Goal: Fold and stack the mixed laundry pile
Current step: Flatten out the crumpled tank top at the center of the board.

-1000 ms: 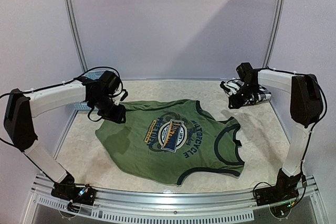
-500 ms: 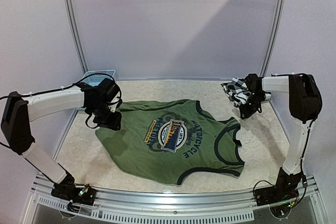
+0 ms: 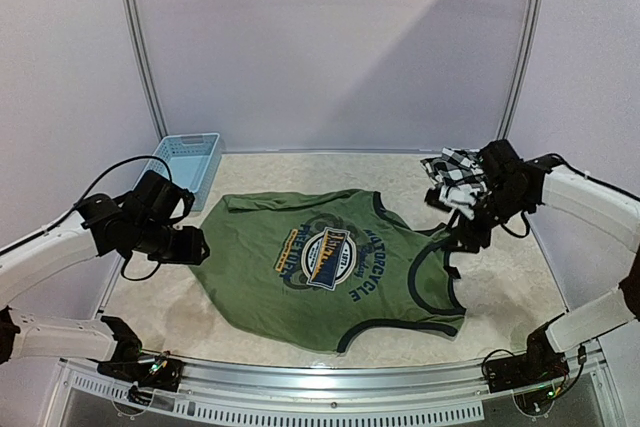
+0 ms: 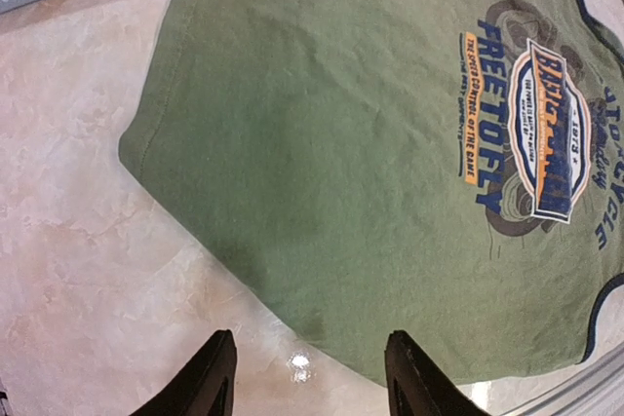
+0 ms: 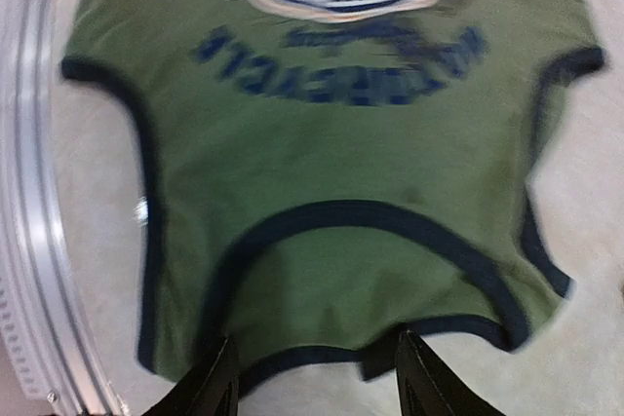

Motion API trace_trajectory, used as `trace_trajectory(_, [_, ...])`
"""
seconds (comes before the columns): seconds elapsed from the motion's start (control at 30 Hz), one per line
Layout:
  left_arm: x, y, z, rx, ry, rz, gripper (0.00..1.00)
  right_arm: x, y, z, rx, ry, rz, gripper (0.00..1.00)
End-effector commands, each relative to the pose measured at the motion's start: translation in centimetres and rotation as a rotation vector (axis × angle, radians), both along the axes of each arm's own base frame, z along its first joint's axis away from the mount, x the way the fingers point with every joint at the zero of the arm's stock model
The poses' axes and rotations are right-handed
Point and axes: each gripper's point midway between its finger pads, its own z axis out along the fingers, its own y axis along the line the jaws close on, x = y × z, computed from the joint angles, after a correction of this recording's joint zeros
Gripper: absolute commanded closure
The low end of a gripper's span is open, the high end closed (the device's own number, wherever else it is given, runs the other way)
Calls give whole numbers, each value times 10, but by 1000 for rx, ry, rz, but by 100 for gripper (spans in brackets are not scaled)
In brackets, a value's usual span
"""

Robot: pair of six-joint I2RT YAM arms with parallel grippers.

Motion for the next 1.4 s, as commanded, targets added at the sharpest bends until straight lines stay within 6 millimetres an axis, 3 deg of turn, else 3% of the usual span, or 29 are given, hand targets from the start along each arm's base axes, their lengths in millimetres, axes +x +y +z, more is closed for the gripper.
trace_trajectory(0.0, [-8, 5, -12, 70, 46, -15, 47, -101, 7, -50, -144, 173, 400, 44])
trace_trajectory(0.07, [-7, 3, -9, 82, 49, -23, 47, -123, 3, -60, -199, 199, 493, 44])
trace_trajectory(0.17, [-5, 2, -5, 112, 47, -32, 48, -137, -6, -71, -267, 203, 569, 44])
trace_trajectory(0.43, [-6, -5, -13, 149, 92, -74, 48, -129, -24, -91, -385, 148, 577, 48])
trace_trajectory(0.6, [-1, -12, -17, 172, 107, -107, 48, -115, -23, -106, -421, 133, 529, 60])
trace_trajectory(0.67, [0, -17, -19, 172, 117, -123, 48, -113, -25, -113, -436, 140, 520, 71])
trace_trajectory(0.77, [1, -22, -21, 178, 128, -152, 48, -116, -42, -127, -516, 161, 530, 86])
trace_trajectory(0.9, [-2, -28, -24, 187, 155, -202, 48, -120, -71, -135, -577, 195, 533, 89])
trace_trajectory(1.03, [-5, -28, -23, 203, 177, -220, 48, -106, -98, -127, -632, 169, 494, 89])
trace_trajectory(1.17, [-13, -14, -29, 226, 194, -162, 47, -93, -108, -117, -630, 164, 435, 86])
trace_trajectory(1.27, [-22, -9, -34, 157, 165, -101, 46, -85, -95, -96, -558, 130, 395, 65])
trace_trajectory(1.37, [-30, -3, -36, 61, 118, -11, 41, -78, -61, -52, -371, 17, 364, 43])
